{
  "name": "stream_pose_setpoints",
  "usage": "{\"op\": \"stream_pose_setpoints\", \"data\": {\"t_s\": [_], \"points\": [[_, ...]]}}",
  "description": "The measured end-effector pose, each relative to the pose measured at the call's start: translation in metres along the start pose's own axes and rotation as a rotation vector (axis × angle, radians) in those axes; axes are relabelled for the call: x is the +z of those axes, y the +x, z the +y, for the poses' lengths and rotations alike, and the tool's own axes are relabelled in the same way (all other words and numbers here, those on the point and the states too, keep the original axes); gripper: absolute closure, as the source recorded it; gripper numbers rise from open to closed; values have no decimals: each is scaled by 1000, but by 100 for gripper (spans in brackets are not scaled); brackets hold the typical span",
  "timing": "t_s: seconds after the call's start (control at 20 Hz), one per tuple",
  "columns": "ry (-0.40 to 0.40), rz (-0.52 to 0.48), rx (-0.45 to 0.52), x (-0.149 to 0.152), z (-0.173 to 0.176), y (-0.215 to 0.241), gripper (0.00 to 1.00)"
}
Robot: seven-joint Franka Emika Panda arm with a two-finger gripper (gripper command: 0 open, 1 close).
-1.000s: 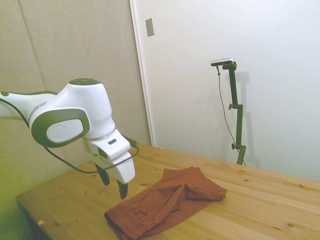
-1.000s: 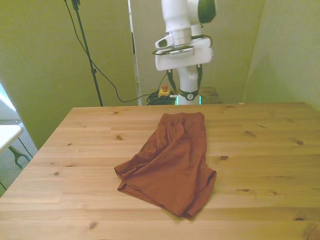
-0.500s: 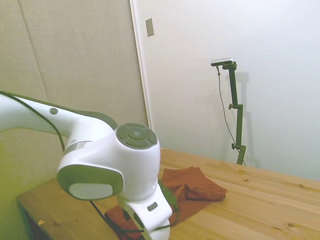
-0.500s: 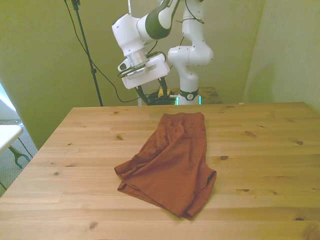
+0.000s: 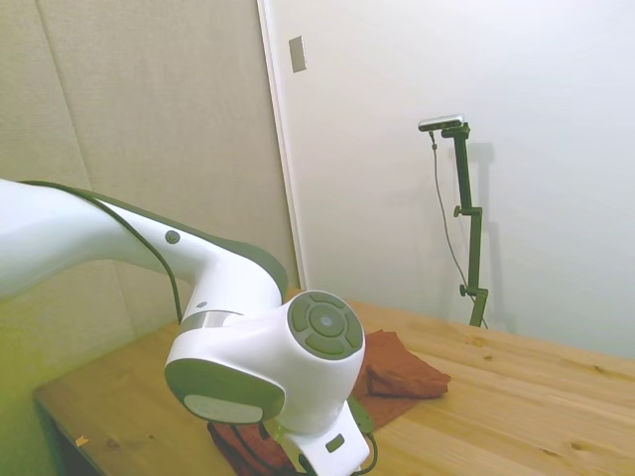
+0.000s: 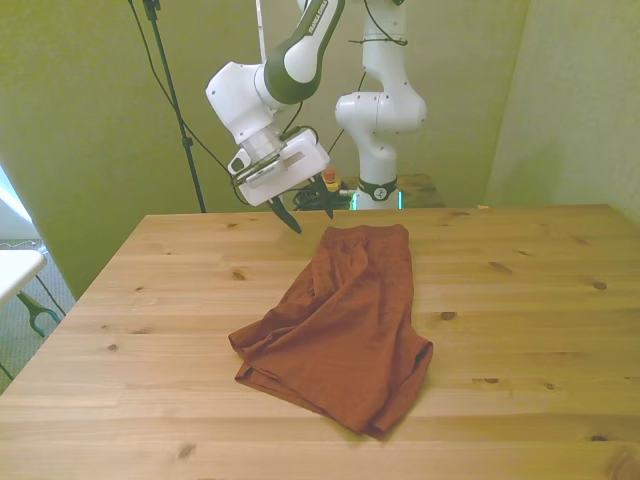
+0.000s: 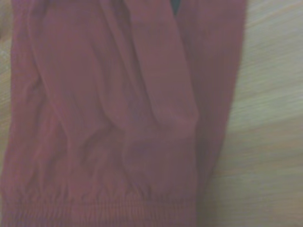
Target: Unfold the shorts
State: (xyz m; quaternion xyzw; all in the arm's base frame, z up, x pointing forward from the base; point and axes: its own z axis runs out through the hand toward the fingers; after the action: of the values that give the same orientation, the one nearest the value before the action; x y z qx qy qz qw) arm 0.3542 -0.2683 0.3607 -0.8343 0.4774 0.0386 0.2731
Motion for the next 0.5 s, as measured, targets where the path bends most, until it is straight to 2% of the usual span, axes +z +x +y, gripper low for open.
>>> {"op": "stream_pose_setpoints", "data": {"t_s": [0.05,0.5], "points": [[7,-10,-4,3,-1,0,100],[37,-107,-59,17,-10,-2,100]]}}
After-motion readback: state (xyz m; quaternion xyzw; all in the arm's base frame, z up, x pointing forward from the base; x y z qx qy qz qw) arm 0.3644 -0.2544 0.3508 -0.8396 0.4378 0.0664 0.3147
